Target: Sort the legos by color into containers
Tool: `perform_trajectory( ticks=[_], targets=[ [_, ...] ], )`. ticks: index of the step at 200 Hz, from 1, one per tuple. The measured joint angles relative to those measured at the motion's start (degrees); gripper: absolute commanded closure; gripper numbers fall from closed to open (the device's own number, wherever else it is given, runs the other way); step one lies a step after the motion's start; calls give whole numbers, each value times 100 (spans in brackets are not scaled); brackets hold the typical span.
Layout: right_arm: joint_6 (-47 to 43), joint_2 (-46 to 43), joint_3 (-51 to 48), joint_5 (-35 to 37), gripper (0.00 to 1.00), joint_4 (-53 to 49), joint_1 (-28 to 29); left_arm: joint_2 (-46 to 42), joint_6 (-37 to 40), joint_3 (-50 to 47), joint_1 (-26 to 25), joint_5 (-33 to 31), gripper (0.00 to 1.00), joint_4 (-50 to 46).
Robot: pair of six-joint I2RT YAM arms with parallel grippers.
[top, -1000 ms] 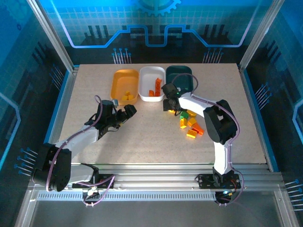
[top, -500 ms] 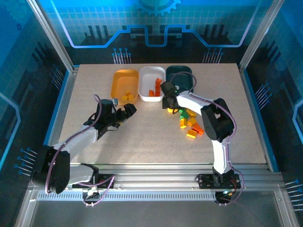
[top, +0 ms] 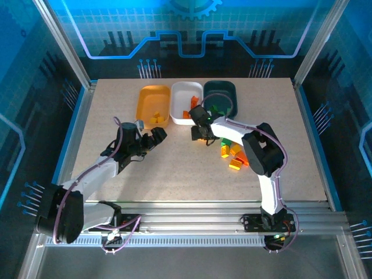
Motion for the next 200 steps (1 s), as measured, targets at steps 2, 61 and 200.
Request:
perform_trajectory(
  ticks=[2,61,200],
  targets=[
    [4,0,0,-2,22,2,-9,-2,2,-9,0,0,1,2],
    [177,286,160,-199,27,103,-57,-103,2,-63,0,0,1,-31],
    [46,129,-4,-1104,33,339,341,-446,-2,-160,0,-22,1,-160]
  ],
)
